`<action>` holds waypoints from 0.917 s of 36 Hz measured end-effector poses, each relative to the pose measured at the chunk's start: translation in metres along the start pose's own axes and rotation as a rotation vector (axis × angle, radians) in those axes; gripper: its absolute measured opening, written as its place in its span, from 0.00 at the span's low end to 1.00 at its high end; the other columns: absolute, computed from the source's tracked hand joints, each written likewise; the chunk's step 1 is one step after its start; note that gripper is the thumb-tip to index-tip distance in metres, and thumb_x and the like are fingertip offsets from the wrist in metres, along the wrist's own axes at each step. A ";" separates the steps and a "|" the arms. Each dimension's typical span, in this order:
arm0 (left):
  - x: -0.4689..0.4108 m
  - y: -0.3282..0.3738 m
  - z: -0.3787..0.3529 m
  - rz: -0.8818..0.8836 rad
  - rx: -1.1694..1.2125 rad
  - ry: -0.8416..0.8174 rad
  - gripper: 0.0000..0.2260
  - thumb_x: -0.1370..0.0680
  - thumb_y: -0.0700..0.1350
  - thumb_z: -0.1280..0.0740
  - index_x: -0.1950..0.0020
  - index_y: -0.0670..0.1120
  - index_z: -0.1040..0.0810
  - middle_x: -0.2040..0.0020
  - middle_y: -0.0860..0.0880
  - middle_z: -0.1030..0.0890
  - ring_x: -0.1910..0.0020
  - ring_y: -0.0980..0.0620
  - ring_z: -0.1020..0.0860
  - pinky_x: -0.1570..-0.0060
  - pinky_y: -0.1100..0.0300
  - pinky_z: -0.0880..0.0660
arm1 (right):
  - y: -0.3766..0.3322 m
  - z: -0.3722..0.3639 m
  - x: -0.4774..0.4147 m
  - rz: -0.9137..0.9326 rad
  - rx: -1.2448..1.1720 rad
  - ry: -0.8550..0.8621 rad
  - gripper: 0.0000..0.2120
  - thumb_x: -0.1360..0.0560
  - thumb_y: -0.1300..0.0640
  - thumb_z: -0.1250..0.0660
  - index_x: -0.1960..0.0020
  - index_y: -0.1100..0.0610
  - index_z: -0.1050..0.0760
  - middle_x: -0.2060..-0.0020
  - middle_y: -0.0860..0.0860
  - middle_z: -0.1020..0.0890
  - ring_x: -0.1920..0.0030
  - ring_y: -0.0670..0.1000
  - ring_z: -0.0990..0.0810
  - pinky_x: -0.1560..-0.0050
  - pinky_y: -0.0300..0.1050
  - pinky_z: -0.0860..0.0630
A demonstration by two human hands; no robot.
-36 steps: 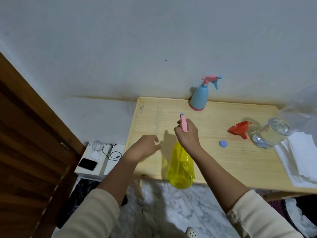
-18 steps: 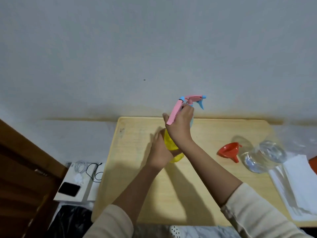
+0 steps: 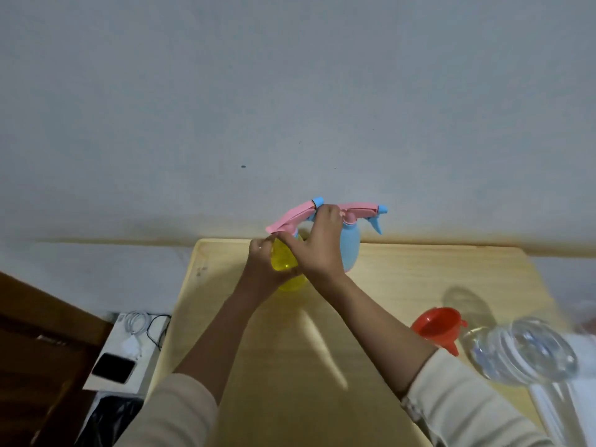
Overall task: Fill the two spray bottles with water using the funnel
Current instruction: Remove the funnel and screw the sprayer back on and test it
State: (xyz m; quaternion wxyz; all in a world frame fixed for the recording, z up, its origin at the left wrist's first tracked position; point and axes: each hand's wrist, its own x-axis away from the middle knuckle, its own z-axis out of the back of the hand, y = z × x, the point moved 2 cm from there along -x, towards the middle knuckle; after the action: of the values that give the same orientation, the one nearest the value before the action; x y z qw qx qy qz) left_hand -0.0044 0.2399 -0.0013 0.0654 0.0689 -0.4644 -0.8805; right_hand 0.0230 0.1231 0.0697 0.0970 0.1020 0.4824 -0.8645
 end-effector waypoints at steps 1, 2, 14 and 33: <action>-0.003 0.002 0.001 -0.003 -0.020 0.034 0.34 0.38 0.54 0.20 0.36 0.44 0.25 0.52 0.44 0.25 0.53 0.50 0.27 0.55 0.62 0.31 | 0.001 -0.005 -0.002 0.006 0.005 0.011 0.25 0.32 0.52 0.26 0.45 0.64 0.34 0.51 0.53 0.34 0.48 0.53 0.35 0.47 0.44 0.36; -0.005 0.006 0.002 -0.018 -0.045 0.066 0.32 0.36 0.48 0.20 0.36 0.42 0.25 0.54 0.44 0.26 0.55 0.50 0.30 0.58 0.64 0.35 | 0.002 -0.009 -0.004 0.007 0.011 0.021 0.25 0.32 0.52 0.27 0.45 0.64 0.34 0.51 0.54 0.33 0.48 0.55 0.34 0.46 0.47 0.34; -0.032 0.008 -0.001 -0.083 0.066 0.064 0.27 0.34 0.46 0.22 0.39 0.39 0.25 0.53 0.49 0.24 0.54 0.56 0.28 0.58 0.73 0.35 | 0.015 -0.020 -0.029 -0.064 0.034 0.123 0.28 0.31 0.47 0.27 0.42 0.63 0.32 0.46 0.56 0.30 0.46 0.54 0.31 0.45 0.45 0.33; -0.036 -0.016 -0.010 -0.033 0.180 0.065 0.28 0.35 0.57 0.30 0.37 0.51 0.27 0.48 0.51 0.19 0.50 0.53 0.21 0.56 0.72 0.29 | 0.040 0.006 0.021 -0.079 -0.198 0.390 0.10 0.28 0.63 0.32 0.48 0.57 0.28 0.50 0.51 0.25 0.46 0.49 0.25 0.45 0.44 0.26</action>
State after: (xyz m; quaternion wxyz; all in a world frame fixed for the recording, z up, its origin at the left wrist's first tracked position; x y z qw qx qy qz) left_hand 0.0324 0.2470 -0.0182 0.0595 0.1107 -0.5382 -0.8334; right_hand 0.0128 0.0955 0.0342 -0.0226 0.2382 0.5781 -0.7801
